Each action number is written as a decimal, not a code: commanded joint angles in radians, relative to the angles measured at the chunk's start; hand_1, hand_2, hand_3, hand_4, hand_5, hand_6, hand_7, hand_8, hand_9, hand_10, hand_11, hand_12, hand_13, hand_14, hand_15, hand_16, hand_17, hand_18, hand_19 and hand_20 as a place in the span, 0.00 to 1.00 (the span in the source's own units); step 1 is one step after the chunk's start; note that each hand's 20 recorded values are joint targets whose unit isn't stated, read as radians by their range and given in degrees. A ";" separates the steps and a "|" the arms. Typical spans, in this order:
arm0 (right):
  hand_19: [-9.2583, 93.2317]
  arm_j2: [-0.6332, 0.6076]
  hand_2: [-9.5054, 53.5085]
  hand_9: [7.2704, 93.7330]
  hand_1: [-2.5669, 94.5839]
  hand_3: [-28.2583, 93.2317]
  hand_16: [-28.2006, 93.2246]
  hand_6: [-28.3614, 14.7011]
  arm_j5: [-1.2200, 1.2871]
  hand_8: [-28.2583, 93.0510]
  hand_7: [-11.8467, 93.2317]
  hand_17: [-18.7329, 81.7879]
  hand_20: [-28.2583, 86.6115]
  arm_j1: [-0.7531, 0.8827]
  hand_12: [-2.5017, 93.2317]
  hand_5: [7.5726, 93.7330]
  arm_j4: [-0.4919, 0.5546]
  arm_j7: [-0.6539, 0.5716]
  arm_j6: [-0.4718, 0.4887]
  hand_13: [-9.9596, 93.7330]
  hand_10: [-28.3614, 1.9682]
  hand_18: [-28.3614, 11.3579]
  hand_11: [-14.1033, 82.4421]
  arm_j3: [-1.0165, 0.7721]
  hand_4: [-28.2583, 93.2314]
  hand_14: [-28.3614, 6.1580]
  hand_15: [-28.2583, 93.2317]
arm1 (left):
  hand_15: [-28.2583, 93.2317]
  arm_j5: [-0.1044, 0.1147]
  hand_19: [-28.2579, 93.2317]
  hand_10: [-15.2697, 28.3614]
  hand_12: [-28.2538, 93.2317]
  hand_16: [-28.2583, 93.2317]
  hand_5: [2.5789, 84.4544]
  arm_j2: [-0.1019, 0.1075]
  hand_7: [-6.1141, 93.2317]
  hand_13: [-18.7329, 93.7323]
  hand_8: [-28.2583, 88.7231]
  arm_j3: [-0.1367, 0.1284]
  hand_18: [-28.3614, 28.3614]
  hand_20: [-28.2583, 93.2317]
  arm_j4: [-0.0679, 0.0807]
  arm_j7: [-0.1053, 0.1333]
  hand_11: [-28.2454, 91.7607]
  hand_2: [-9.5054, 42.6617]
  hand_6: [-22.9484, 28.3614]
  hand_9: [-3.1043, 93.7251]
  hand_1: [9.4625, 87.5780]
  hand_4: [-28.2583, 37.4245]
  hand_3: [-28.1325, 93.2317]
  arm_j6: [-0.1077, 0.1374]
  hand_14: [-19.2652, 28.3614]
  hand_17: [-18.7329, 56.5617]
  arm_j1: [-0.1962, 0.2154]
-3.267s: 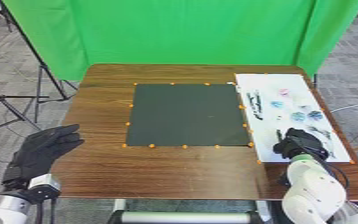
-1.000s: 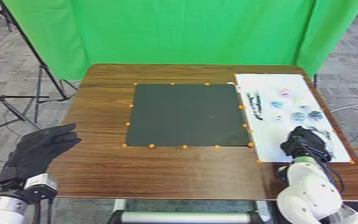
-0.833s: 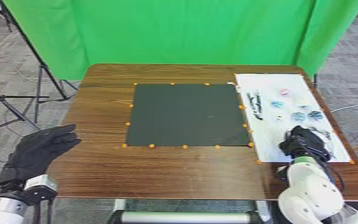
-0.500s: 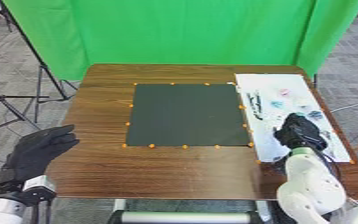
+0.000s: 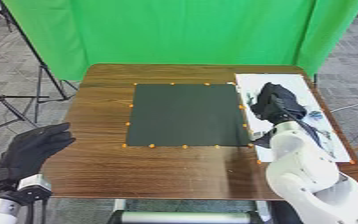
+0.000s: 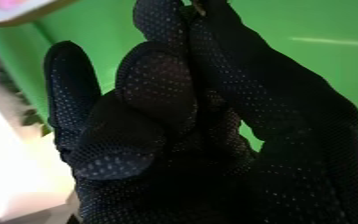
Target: Arrange flowers
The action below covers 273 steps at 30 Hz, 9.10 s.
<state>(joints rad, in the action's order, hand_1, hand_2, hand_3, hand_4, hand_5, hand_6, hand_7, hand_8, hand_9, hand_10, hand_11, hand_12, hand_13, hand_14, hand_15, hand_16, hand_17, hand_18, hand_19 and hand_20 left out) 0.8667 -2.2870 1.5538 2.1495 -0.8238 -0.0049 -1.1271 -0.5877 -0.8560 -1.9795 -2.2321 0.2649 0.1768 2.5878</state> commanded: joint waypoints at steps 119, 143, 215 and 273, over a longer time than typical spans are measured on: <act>0.97 -0.023 0.06 0.72 0.39 0.85 0.42 0.43 0.055 0.17 0.32 0.54 0.11 -0.228 0.27 0.74 -0.088 0.042 0.182 0.77 0.20 0.00 0.64 0.185 0.07 0.36 0.85 | 0.75 -0.064 0.71 0.83 0.33 0.13 0.63 -0.016 0.22 0.45 0.16 -0.050 0.86 0.35 -0.052 0.106 0.60 0.23 0.73 0.50 0.30 0.22 0.87 0.071 0.93 0.14 0.121; 0.99 -0.133 0.06 0.68 0.39 0.86 0.40 0.37 0.119 0.17 0.27 0.54 0.08 0.361 0.26 0.71 -0.080 -0.106 0.141 0.74 0.16 0.00 0.62 -0.414 0.06 0.33 0.86 | 0.75 -0.055 0.71 0.84 0.33 0.13 0.63 0.038 0.22 0.44 0.16 -0.021 0.86 0.36 -0.043 0.105 0.60 0.23 0.74 0.50 0.30 0.22 0.87 0.065 0.93 0.14 0.088; 1.00 -0.119 0.00 0.92 0.60 0.85 0.41 0.57 -0.018 0.34 0.38 0.64 0.10 0.312 0.37 0.88 -0.219 -0.145 -0.157 0.91 0.59 0.21 0.56 -0.336 0.00 0.63 0.81 | 0.75 -0.037 0.71 0.85 0.33 0.13 0.63 0.004 0.21 0.44 0.16 -0.002 0.86 0.36 -0.044 0.067 0.59 0.24 0.75 0.50 0.29 0.21 0.88 0.048 0.95 0.13 0.075; 1.00 0.444 0.00 0.93 0.53 0.83 0.44 0.57 -0.053 0.35 0.36 0.63 0.15 -0.247 0.29 0.91 -0.397 -0.076 0.242 0.94 0.51 0.16 0.62 0.405 0.02 0.62 0.79 | 0.75 -0.068 0.72 0.85 0.33 0.13 0.63 0.022 0.21 0.44 0.16 -0.007 0.86 0.36 -0.041 -0.017 0.59 0.25 0.75 0.50 0.29 0.21 0.88 0.022 0.95 0.13 0.001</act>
<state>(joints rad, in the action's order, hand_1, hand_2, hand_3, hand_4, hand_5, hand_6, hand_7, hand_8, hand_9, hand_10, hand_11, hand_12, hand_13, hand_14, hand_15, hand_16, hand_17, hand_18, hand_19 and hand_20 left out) 1.2775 -2.3365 1.2769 1.7453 -0.9024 0.1929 -0.7335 -0.6504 -0.8396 -1.9833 -2.2690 0.2590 0.2036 2.5743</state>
